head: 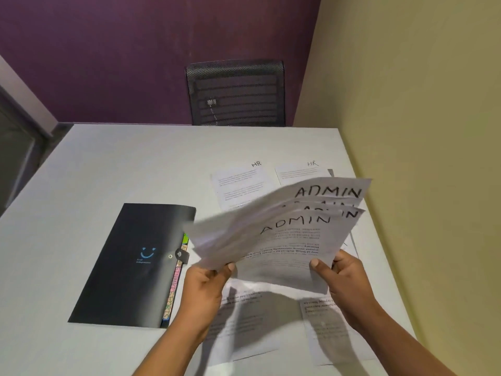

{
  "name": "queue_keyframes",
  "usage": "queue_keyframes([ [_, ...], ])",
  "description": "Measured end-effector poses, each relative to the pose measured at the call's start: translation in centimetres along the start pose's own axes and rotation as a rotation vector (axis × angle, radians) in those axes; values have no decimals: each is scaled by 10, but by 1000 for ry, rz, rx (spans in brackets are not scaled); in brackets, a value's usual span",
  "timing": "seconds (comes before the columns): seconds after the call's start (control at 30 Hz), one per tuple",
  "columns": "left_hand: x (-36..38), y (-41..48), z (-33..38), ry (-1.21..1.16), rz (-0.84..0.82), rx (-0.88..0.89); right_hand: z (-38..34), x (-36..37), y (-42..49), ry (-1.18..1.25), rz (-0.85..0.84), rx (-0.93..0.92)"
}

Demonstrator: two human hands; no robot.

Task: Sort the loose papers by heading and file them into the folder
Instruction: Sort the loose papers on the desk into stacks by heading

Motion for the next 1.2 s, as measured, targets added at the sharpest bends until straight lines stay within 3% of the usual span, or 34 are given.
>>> queue_keyframes([
  [0.23,13,9,0,149,-44,116,15,-6,8,-51,50,-19],
  [0.37,17,21,-18,252,-60,96,40,-7,17,-151,76,81],
  [0.5,21,26,-21,347,-74,102,29,1,21,-145,71,4],
  [0.67,29,14,20,337,-102,325,6,-6,13,-117,91,-108],
  [0.77,29,10,22,317,-81,360,3,-7,7,-177,55,-184],
  [0.93,36,21,-19,433,-76,258,42,5,20,-245,24,-48],
  [1.2,31,18,-11,509,-56,436,53,4,21,-353,-5,-126],
])
Point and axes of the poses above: each hand's wrist, its own y-axis towards the middle knuckle, its own x-axis out of the palm, z = x × y, the point moved 7 cm from there along y, towards the middle knuckle, and after that the axes turned 9 degrees about z, right-handed, at the moved point
